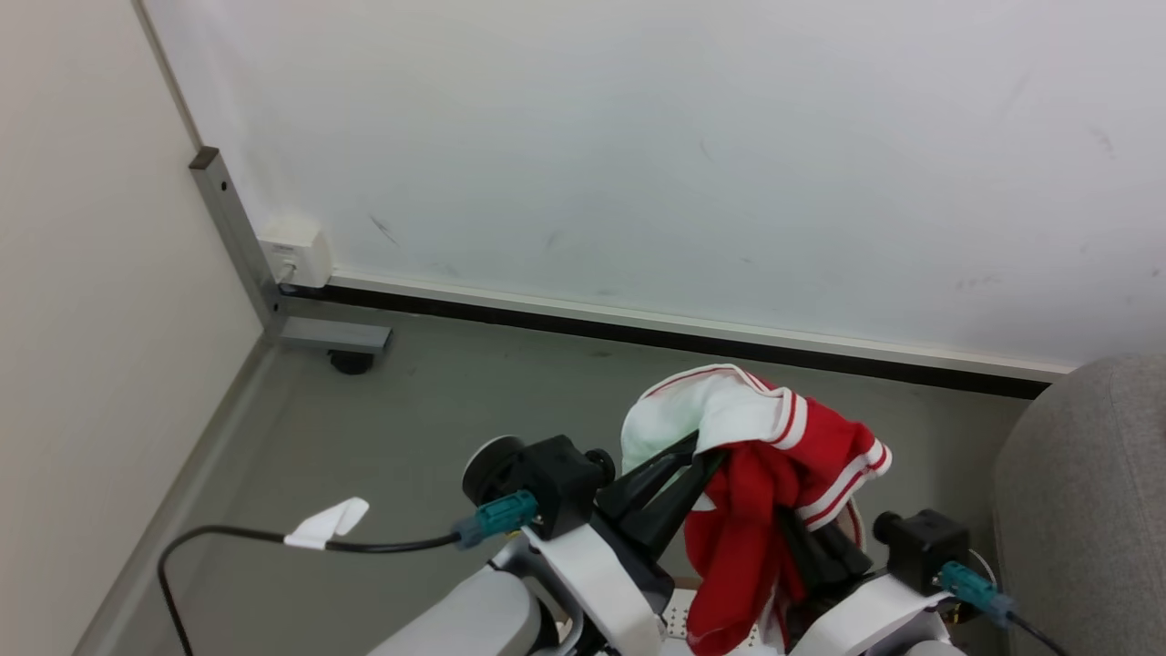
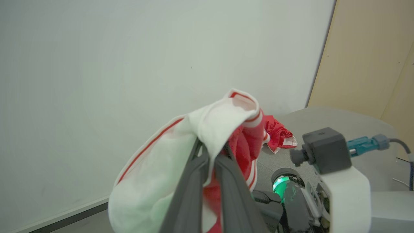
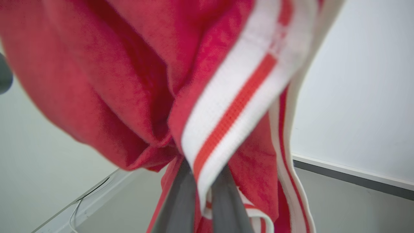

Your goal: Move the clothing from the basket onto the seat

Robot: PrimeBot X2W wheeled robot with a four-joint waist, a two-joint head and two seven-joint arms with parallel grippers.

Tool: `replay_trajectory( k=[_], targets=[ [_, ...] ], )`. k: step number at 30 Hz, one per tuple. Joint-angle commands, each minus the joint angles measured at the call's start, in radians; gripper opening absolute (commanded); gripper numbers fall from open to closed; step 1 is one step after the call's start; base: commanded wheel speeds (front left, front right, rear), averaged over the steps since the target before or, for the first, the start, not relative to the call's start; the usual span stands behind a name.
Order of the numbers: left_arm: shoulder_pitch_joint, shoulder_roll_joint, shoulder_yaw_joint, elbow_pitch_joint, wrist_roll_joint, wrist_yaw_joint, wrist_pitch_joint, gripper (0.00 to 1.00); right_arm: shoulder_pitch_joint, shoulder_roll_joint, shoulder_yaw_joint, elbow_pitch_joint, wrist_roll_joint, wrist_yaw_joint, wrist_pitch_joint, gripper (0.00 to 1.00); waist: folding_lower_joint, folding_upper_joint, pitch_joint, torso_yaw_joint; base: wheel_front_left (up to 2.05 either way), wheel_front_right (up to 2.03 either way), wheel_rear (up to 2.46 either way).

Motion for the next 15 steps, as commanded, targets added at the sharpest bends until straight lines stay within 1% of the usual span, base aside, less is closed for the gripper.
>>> replay_trajectory(
  k=[1, 2, 4, 5, 6, 7, 11, 15],
  targets=[
    [0.017, 0.007, 0.001, 0.01, 0.011, 0.007, -0.004, 0.0, 0.012, -0.015, -0.02, -0.012, -0.011, -0.002, -0.003, 0.0, 0.0, -0.0001, 0.0, -0.003, 0.0, 0.0, 0.0],
    [0.017, 0.007, 0.001, 0.016, 0.013, 0.009, -0.005, 0.16, 0.016, -0.022, -0.04, -0.021, -0.013, -0.002, -0.003, 0.0, 0.0, -0.0001, 0.0, -0.004, 0.0, 0.0, 0.0],
    [0.016, -0.004, -0.006, 0.017, 0.009, 0.007, -0.007, 0.27, 0.023, -0.031, -0.076, -0.041, -0.021, -0.002, -0.003, 0.0, 0.0, -0.0001, 0.001, -0.009, 0.0, 0.0, 0.0],
    [0.015, -0.009, -0.01, 0.017, 0.007, 0.005, -0.007, 0.38, 0.027, -0.034, -0.095, -0.054, -0.024, -0.002, -0.003, 0.0, 0.0, -0.0001, 0.001, -0.012, 0.0, 0.0, 0.0],
    [0.016, -0.01, -0.012, 0.015, 0.008, 0.004, -0.007, 0.56, 0.032, -0.037, -0.114, -0.063, -0.028, -0.002, -0.003, 0.0, 0.0, -0.0001, 0.001, -0.018, 0.0, 0.0, 0.0],
    [0.017, -0.009, -0.017, 0.015, 0.011, 0.004, -0.006, 1.0, 0.037, -0.039, -0.128, -0.074, -0.033, -0.002, -0.003, 0.0, 0.0, -0.0001, 0.001, -0.025, 0.0, 0.0, 0.0],
    [0.029, -0.009, -0.042, 0.018, 0.023, 0.0, -0.004, 1.0, 0.047, -0.043, -0.173, -0.108, -0.042, -0.002, -0.003, 0.0, 0.0, -0.0001, 0.007, -0.062, 0.0, 0.0, 0.0],
    [0.05, -0.011, -0.067, 0.019, 0.027, -0.003, -0.008, 1.0, 0.05, -0.043, -0.207, -0.135, -0.046, -0.002, -0.003, 0.0, 0.0, -0.0001, 0.017, -0.114, 0.0, 0.0, 0.0]
  ],
)
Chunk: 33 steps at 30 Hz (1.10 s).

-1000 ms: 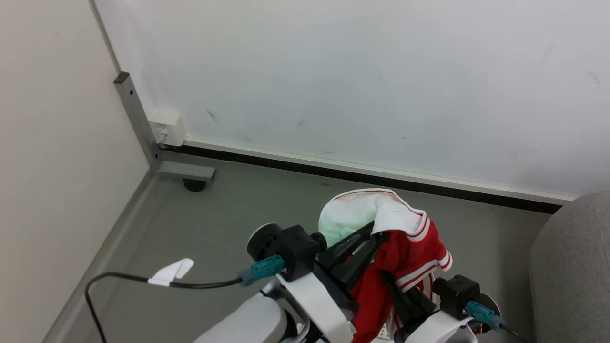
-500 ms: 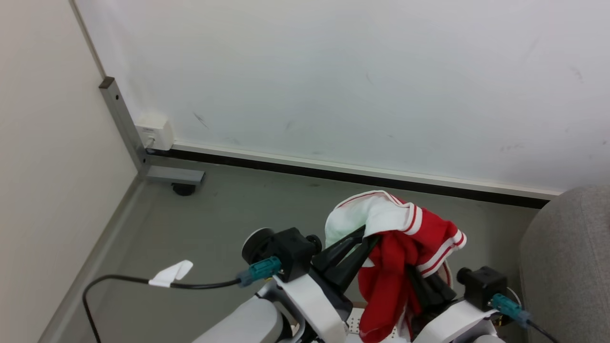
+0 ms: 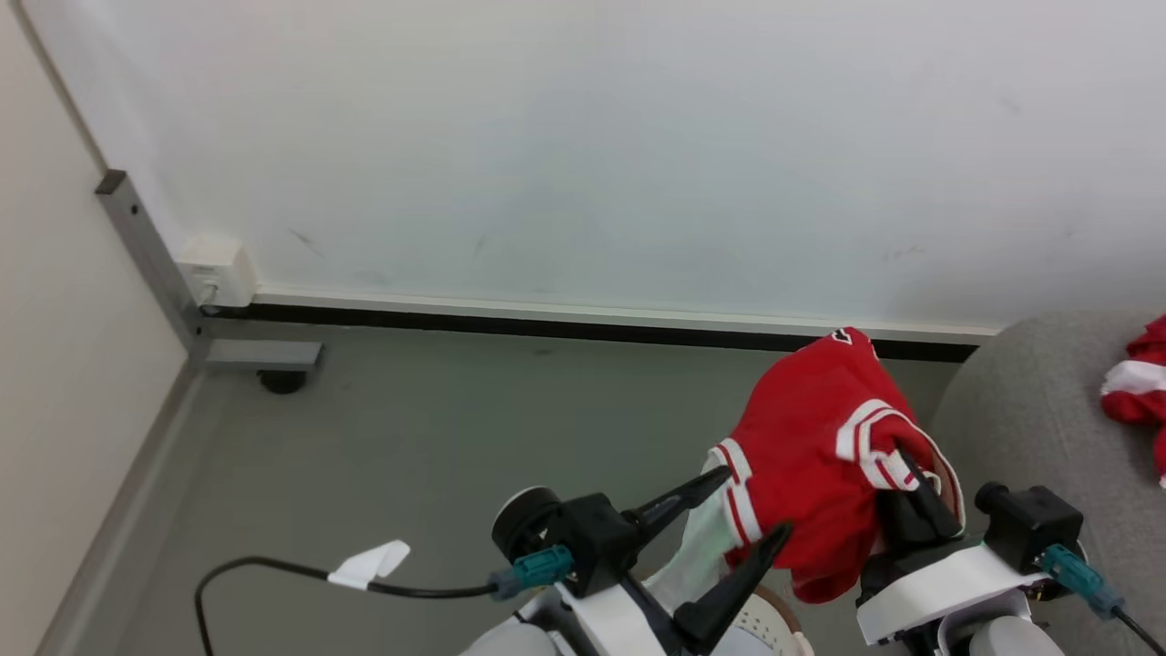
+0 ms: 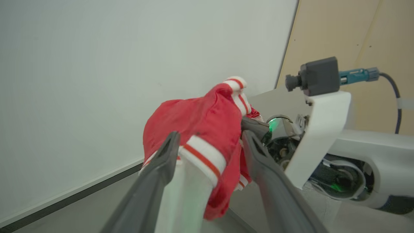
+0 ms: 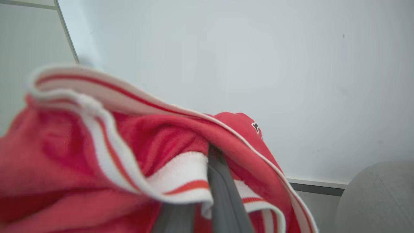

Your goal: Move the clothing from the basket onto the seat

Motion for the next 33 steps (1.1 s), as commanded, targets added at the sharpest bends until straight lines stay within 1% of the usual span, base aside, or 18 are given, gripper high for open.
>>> replay_trajectory(
  k=[1, 5, 13, 21, 27, 33],
  targets=[
    [0.015, 0.003, -0.003, 0.001, 0.015, 0.0, -0.009, 1.0, 0.007, -0.007, -0.014, -0.01, -0.002, -0.002, -0.003, 0.0, 0.0, 0.0, 0.01, -0.041, 0.0, 0.0, 0.0],
    [0.031, 0.006, -0.008, 0.003, 0.017, 0.005, -0.018, 1.0, 0.0, -0.015, -0.049, -0.035, -0.007, -0.002, -0.003, 0.0, 0.0, 0.0, 0.022, -0.107, 0.0, 0.0, 0.0],
    [0.032, 0.014, -0.001, -0.007, 0.029, 0.005, -0.036, 1.0, 0.007, -0.053, -0.122, -0.082, -0.029, -0.002, -0.003, 0.0, 0.0, 0.0, 0.053, -0.25, 0.0, 0.0, 0.0],
    [0.038, 0.033, 0.033, -0.008, 0.049, -0.002, -0.051, 1.0, 0.028, -0.072, -0.146, -0.122, -0.054, -0.002, -0.003, 0.0, 0.0, 0.0, 0.09, -0.396, 0.0, 0.0, 0.0],
    [0.043, 0.029, 0.056, -0.007, 0.068, -0.014, -0.052, 1.0, 0.043, -0.073, -0.144, -0.144, -0.057, -0.002, -0.003, 0.0, 0.0, 0.0, 0.105, -0.461, 0.0, 0.0, 0.0],
    [0.061, 0.015, 0.08, -0.009, 0.087, -0.027, -0.052, 1.0, 0.049, -0.077, -0.145, -0.15, -0.059, -0.002, -0.003, 0.0, 0.0, 0.0, 0.109, -0.485, 0.0, 0.0, 0.0]
  ],
)
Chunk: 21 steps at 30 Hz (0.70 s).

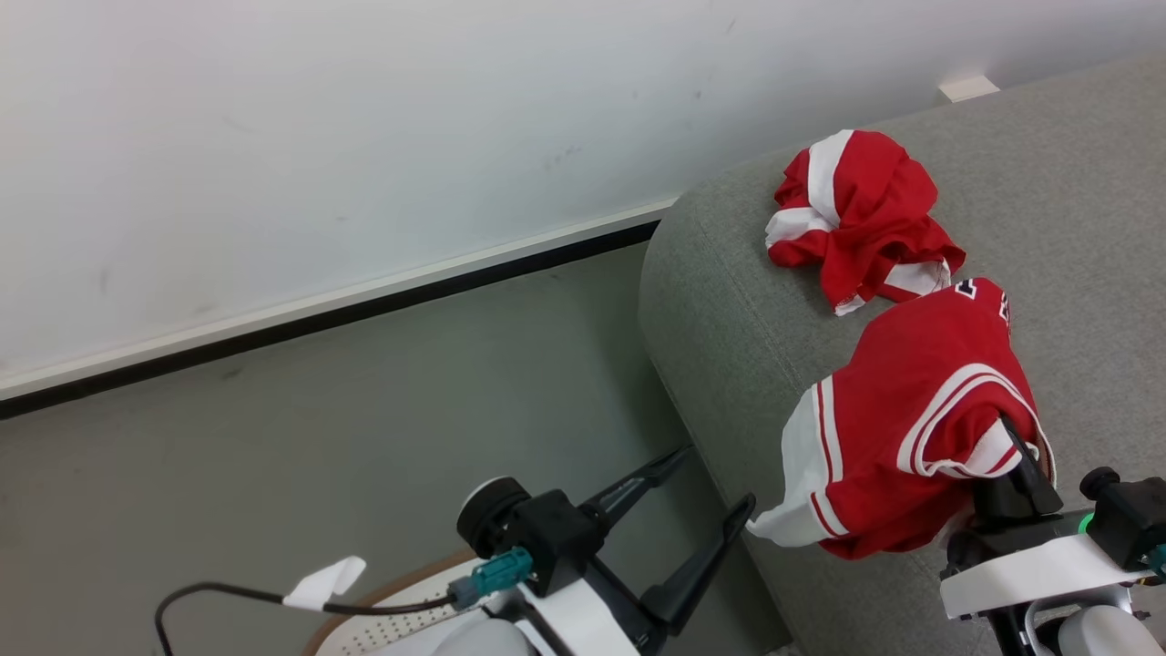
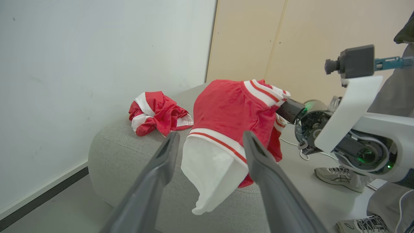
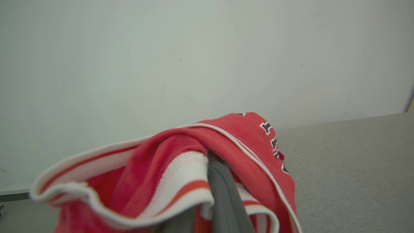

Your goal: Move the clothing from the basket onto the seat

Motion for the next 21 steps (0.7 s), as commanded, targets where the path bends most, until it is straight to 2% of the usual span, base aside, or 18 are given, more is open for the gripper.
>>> replay_trajectory(
  k=[1, 10, 21],
  targets=[
    [0.019, -0.001, 0.006, 0.002, 0.022, -0.006, -0.002, 1.0, 0.01, -0.008, -0.006, -0.009, 0.0, -0.002, -0.003, 0.0, -0.0001, 0.0, 0.003, -0.004, 0.0, 0.0, 0.0],
    [0.017, 0.002, 0.026, 0.003, 0.039, -0.028, -0.002, 1.0, -0.039, -0.029, -0.042, -0.007, -0.034, -0.002, -0.002, 0.0, -0.0001, 0.0, 0.043, 0.029, 0.0, 0.0, 0.0],
    [-0.039, 0.086, 0.042, -0.038, 0.053, -0.039, 0.002, 1.0, -0.243, -0.132, -0.169, -0.012, -0.078, -0.002, 0.114, 0.0, -0.0001, 0.0, 0.219, 0.117, 0.0, 0.0, 0.0]
  ],
)
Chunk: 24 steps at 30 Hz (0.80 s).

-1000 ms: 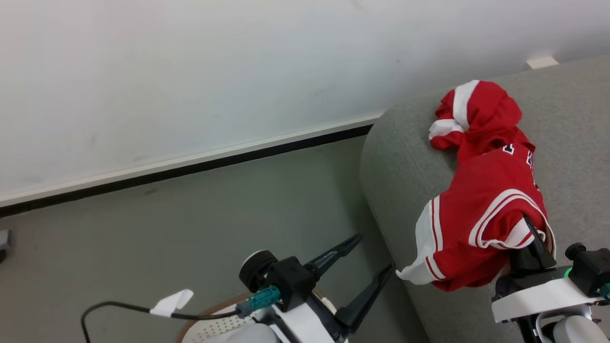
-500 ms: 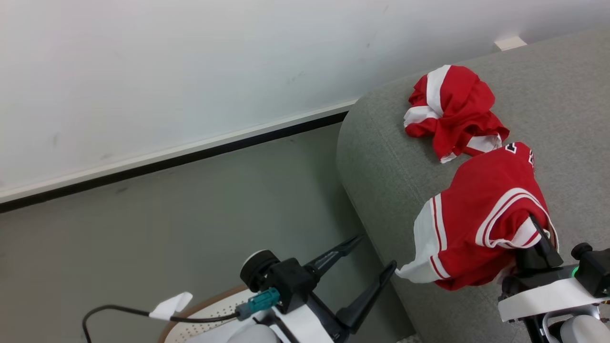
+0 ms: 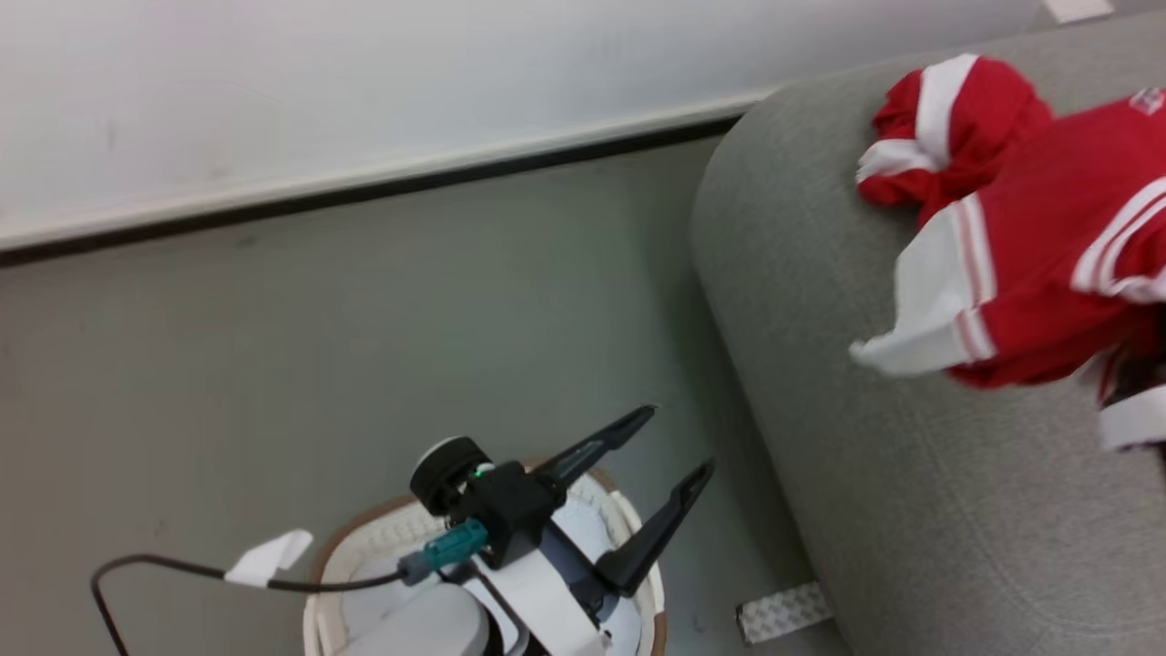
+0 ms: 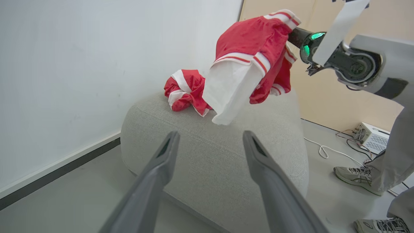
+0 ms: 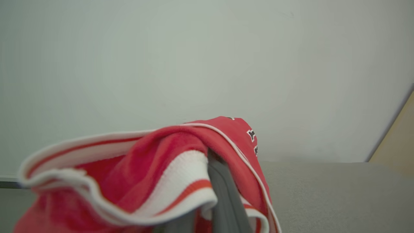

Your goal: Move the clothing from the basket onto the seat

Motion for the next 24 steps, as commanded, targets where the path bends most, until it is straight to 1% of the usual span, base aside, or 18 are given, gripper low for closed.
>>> replay_trajectory(
  k=[1, 4, 5, 6, 7, 12, 14, 19, 20, 21, 24],
  targets=[
    [-0.019, 0.022, 0.004, -0.016, 0.011, -0.004, 0.003, 1.0, -0.049, -0.033, -0.028, 0.016, -0.003, -0.002, 0.026, 0.0, -0.0001, -0.0001, 0.079, 0.053, 0.0, 0.0, 0.0],
    [-0.03, 0.058, 0.018, -0.034, 0.01, -0.003, 0.005, 1.0, -0.114, -0.077, -0.066, 0.049, -0.001, -0.002, 0.065, 0.0, -0.0001, -0.0001, 0.132, 0.08, 0.0, 0.0, 0.0],
    [-0.03, 0.058, 0.018, -0.034, 0.01, -0.003, 0.005, 1.0, -0.114, -0.077, -0.066, 0.049, -0.001, -0.002, 0.065, 0.0, -0.0001, -0.0001, 0.132, 0.08, 0.0, 0.0, 0.0],
    [-0.037, 0.08, 0.027, -0.048, 0.008, -0.002, 0.008, 1.0, -0.155, -0.106, -0.097, 0.076, 0.003, -0.002, 0.088, 0.0, -0.0001, -0.0001, 0.167, 0.098, 0.0, 0.0, 0.0],
    [-0.041, 0.088, 0.034, -0.056, 0.006, -0.002, 0.009, 1.0, -0.175, -0.123, -0.112, 0.09, 0.004, -0.002, 0.1, 0.0, -0.0001, -0.0001, 0.185, 0.107, 0.0, 0.0, 0.0],
    [-0.059, 0.142, 0.061, -0.091, 0.006, 0.0, 0.014, 1.0, -0.275, -0.177, -0.166, 0.152, -0.012, -0.002, 0.151, 0.0, -0.0001, -0.0001, 0.269, 0.142, 0.0, 0.0, 0.0],
    [-0.071, 0.154, 0.07, -0.105, 0.009, 0.0, 0.017, 1.0, -0.298, -0.213, -0.18, 0.182, -0.054, -0.002, 0.173, 0.0, -0.0001, -0.0001, 0.301, 0.157, 0.0, 0.0, 0.0],
    [-0.091, 0.174, 0.089, -0.128, 0.005, 0.003, 0.017, 1.0, -0.346, -0.265, -0.237, 0.285, -0.12, -0.002, 0.24, 0.0, -0.0001, -0.0001, 0.361, 0.19, 0.0, 0.0, 0.0],
    [-0.093, 0.174, 0.091, -0.128, 0.003, 0.003, 0.016, 1.0, -0.345, -0.272, -0.238, 0.311, -0.131, -0.002, 0.261, 0.0, -0.0001, -0.0001, 0.368, 0.195, 0.0, 0.0, 0.0],
    [-0.093, 0.174, 0.091, -0.128, 0.003, 0.003, 0.016, 1.0, -0.345, -0.272, -0.238, 0.311, -0.131, -0.002, 0.261, 0.0, -0.0001, -0.0001, 0.368, 0.195, 0.0, 0.0, 0.0],
    [-0.094, 0.175, 0.098, -0.125, -0.002, 0.002, 0.01, 1.0, -0.334, -0.272, -0.251, 0.399, -0.141, -0.002, 0.345, 0.0, -0.0001, -0.0001, 0.377, 0.206, 0.0, 0.0, 0.0]
  ],
)
